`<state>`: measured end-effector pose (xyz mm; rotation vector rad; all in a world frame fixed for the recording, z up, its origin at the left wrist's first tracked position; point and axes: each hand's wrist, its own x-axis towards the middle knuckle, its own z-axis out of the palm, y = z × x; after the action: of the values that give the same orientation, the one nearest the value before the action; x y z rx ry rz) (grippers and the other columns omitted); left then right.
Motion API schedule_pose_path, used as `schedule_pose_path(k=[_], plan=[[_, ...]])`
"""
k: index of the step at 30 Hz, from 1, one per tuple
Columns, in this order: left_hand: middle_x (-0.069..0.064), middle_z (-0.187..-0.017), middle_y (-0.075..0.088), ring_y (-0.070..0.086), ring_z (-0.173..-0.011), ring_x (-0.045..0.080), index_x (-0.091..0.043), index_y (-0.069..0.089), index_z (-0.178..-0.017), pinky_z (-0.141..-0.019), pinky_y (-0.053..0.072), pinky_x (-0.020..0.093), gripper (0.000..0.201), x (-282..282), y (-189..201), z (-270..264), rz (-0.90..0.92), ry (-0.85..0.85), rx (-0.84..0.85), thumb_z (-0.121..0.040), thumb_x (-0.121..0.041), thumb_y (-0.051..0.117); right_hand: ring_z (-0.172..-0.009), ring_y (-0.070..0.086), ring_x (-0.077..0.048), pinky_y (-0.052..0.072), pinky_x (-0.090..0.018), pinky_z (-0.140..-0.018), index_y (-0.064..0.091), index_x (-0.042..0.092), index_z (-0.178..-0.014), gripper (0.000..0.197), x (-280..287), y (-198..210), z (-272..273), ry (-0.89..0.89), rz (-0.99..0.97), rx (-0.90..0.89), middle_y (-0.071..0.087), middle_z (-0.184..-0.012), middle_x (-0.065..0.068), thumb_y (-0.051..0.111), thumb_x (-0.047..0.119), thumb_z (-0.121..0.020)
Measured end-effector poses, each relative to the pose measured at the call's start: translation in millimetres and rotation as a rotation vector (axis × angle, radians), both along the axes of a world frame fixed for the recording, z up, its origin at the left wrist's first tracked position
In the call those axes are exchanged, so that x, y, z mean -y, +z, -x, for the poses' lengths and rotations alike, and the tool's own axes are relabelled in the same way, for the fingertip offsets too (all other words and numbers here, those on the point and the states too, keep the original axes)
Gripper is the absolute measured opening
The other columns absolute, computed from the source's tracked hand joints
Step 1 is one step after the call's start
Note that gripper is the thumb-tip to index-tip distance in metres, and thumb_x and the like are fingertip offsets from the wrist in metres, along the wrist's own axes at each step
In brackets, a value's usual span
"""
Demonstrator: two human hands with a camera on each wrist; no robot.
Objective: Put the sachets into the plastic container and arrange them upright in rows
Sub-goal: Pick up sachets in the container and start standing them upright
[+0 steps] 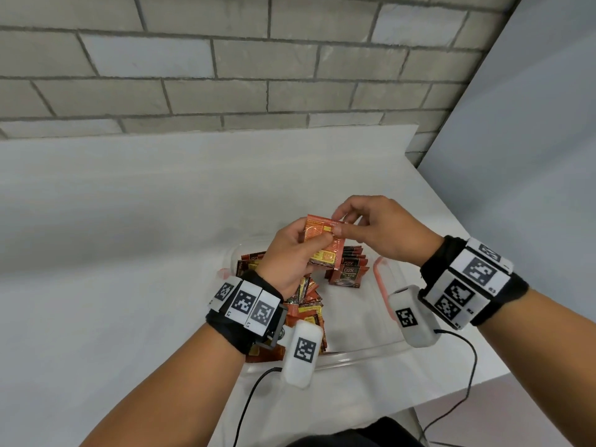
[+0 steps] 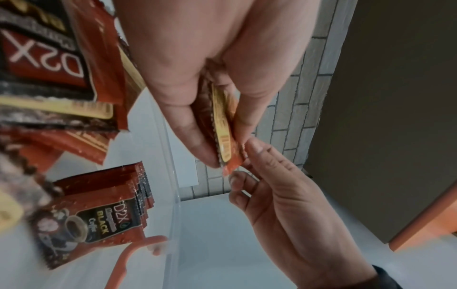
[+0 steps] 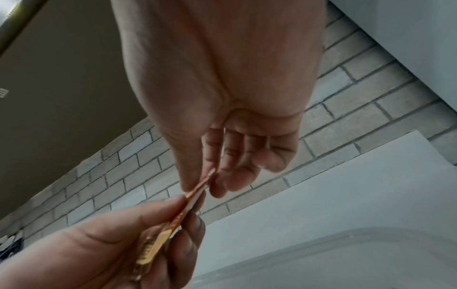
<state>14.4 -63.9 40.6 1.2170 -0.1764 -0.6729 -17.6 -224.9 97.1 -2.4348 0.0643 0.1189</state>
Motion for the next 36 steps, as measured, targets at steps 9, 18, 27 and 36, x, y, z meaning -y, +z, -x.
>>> schedule_pose_path(k=[9,18,27,36], plan=[[0.021,-0.099,0.070,0.071,-0.082,0.033,-0.002,0.051,-0.125,-0.070,0.060,0.034,0.039,1,6,-8,0.113,0.035,-0.287,-0.098,-0.030,0.049,-0.071,0.047,-0.006,0.037,-0.009,-0.065,0.064,0.025,-0.076,0.018,11,1,23,-0.002,-0.063,0.364,0.053,-0.083,0.004,0.076,0.012,-0.078],[0.020,-0.105,0.062,0.065,-0.093,0.027,-0.009,0.054,-0.120,-0.073,0.058,0.038,0.038,7,8,-17,0.110,0.103,-0.146,-0.088,0.011,0.052,-0.071,0.062,-0.013,0.052,-0.033,-0.068,0.059,0.028,-0.108,0.028,24,-12,33,-0.238,-0.212,0.072,0.063,-0.092,0.001,0.064,0.010,-0.087],[0.011,-0.089,0.066,0.065,-0.075,0.017,-0.012,0.055,-0.097,-0.065,0.053,0.028,0.013,23,10,-4,-0.032,0.111,-0.118,-0.091,-0.001,0.056,-0.067,0.065,-0.018,0.053,-0.028,-0.058,0.065,0.012,-0.093,0.014,20,-6,30,-0.312,-0.393,0.055,0.068,-0.084,-0.010,0.068,0.003,-0.084],[0.006,-0.094,0.058,0.057,-0.089,0.015,-0.016,0.053,-0.091,-0.079,0.040,0.026,0.020,25,16,6,-0.299,-0.025,-0.170,-0.096,-0.035,0.049,-0.073,0.059,-0.007,0.042,-0.015,-0.062,0.062,0.028,-0.081,0.014,35,-9,24,0.009,0.347,-0.183,0.066,-0.077,0.011,0.069,0.015,-0.082]])
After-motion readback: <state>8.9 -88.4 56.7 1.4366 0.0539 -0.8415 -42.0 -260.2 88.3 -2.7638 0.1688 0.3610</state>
